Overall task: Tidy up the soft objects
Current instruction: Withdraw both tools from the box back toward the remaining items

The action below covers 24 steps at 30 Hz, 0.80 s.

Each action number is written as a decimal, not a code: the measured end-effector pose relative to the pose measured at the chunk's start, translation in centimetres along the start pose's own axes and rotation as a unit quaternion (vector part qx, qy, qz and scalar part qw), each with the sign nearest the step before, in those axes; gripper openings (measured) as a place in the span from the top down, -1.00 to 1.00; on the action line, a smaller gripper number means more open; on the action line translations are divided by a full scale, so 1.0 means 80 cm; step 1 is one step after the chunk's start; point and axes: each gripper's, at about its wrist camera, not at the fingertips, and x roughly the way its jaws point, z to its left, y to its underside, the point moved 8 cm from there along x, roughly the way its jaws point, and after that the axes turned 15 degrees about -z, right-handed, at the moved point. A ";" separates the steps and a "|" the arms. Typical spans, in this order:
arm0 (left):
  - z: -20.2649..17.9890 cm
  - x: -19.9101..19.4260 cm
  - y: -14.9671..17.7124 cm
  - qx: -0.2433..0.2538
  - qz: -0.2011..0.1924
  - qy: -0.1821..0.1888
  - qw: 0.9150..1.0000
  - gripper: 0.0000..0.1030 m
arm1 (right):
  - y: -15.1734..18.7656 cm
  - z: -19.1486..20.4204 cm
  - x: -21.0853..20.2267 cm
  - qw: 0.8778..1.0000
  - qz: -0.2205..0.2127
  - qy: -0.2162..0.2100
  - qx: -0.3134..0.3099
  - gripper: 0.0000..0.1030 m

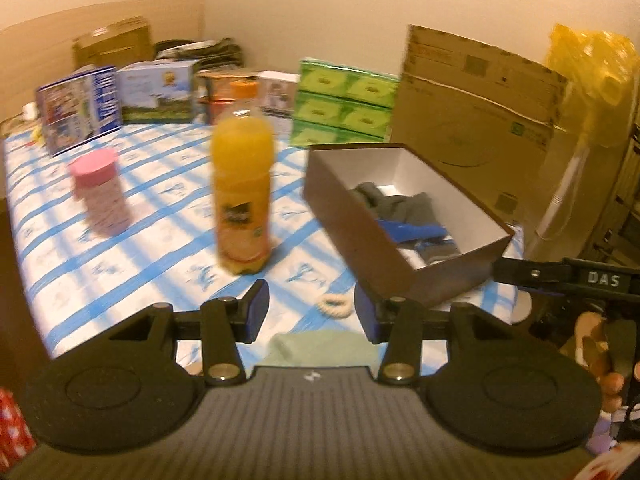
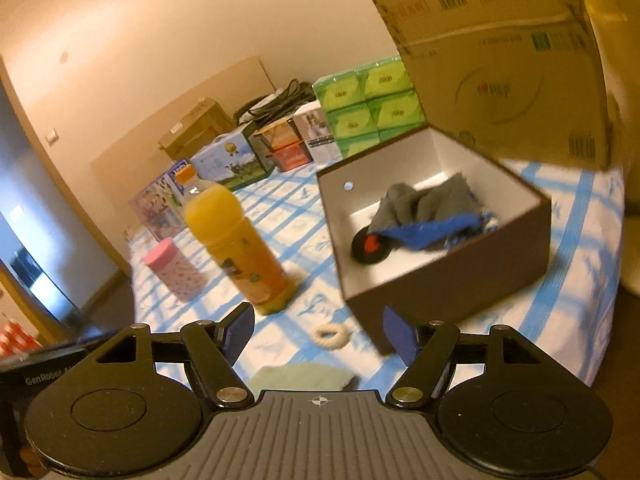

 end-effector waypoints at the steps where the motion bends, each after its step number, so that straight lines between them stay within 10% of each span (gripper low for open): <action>1: 0.010 -0.008 0.004 -0.005 -0.001 -0.009 1.000 0.15 | 0.004 0.000 -0.002 1.000 0.001 -0.002 0.011 -0.40; 24: 0.069 -0.049 0.124 -0.017 0.074 -0.073 0.994 0.14 | 0.163 0.036 -0.002 0.990 0.082 -0.042 -0.103 -0.40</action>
